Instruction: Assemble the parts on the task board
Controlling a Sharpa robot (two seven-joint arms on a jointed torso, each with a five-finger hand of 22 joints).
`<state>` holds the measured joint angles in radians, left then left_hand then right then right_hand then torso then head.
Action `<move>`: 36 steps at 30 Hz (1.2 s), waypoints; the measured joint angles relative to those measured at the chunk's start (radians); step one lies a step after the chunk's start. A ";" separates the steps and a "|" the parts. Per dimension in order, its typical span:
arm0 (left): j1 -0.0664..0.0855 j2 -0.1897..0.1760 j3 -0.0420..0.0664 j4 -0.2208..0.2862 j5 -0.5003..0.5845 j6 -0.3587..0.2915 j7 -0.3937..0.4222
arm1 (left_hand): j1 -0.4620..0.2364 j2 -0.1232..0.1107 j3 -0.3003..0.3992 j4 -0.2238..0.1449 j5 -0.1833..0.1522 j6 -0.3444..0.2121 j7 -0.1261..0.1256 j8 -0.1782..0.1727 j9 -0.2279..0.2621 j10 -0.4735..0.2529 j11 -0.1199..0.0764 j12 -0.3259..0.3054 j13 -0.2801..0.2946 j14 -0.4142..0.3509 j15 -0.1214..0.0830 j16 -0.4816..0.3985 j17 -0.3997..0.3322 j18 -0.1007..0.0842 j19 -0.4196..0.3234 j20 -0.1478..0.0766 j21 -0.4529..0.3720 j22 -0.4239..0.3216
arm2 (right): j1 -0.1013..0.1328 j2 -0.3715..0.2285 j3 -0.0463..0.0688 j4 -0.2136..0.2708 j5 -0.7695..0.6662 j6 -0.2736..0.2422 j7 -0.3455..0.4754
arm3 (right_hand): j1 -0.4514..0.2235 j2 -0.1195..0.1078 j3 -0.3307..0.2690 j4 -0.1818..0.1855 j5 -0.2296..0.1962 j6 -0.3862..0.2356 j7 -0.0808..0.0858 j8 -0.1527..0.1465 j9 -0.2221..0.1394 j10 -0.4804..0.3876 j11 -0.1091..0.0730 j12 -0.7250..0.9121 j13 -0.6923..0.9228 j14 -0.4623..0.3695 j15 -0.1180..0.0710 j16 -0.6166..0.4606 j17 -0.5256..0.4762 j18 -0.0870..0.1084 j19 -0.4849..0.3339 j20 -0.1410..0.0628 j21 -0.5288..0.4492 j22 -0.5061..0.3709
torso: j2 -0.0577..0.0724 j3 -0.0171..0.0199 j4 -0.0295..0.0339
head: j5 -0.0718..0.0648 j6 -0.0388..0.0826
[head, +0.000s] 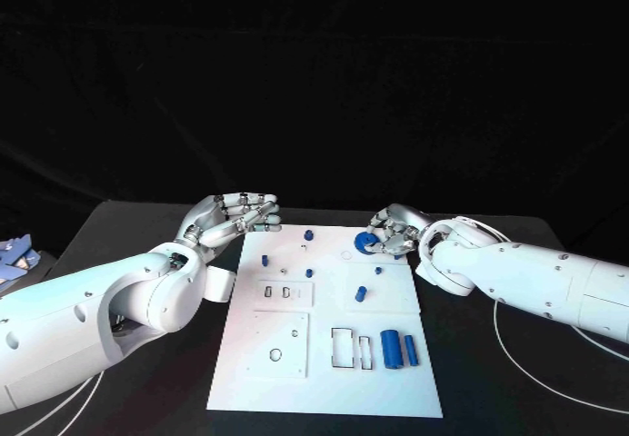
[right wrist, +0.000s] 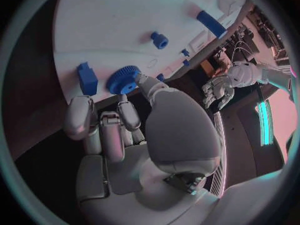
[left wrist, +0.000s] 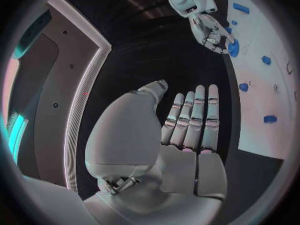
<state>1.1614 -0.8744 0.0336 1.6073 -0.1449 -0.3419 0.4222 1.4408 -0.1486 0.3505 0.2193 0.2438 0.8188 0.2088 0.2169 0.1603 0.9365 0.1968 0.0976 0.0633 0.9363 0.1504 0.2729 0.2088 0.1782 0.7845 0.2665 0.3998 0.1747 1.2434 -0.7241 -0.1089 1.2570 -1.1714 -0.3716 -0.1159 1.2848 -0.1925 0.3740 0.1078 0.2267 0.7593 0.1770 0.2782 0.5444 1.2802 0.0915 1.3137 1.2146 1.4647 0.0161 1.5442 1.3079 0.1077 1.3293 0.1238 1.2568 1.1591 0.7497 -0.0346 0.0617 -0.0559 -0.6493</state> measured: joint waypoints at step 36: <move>0.000 -0.004 0.000 0.000 -0.001 0.001 -0.004 | 0.000 0.000 0.003 -0.003 0.000 0.000 0.000 -0.005 -0.001 -0.004 0.004 -0.008 0.000 -0.004 0.004 -0.007 0.001 0.000 0.000 0.000 0.000 0.001 | -0.004 0.011 0.002 0.009 -0.146 -0.011 -0.038 | 0.014 0.026 0.081 -0.009 -0.053 0.096 -0.020 0.020 -0.010 0.085 -0.018 0.090 0.094 0.003 -0.005 0.009 0.000 -0.016 0.028 -0.011 0.050 0.071 | 0.000 -0.0002 0.0011 | -0.008 -0.006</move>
<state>1.1613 -0.8789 0.0336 1.6077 -0.1457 -0.3413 0.4183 1.4408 -0.1486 0.3534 0.2164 0.2438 0.8188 0.2088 0.2121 0.1596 0.9329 0.2004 0.0891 0.0633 0.9326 0.1539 0.2663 0.2098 0.1782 0.7845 0.2665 0.3998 0.1755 1.2389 -0.7127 -0.1069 1.2657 -1.3174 -0.3822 -0.1541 1.2991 -0.1666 0.4547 0.0987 0.1735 0.8549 0.1568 0.2984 0.5340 1.3656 0.0732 1.4036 1.3083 1.4681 0.0115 1.5529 1.3075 0.0922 1.3577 0.1125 1.3066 1.2304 0.7496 -0.0348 0.0628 -0.0638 -0.6550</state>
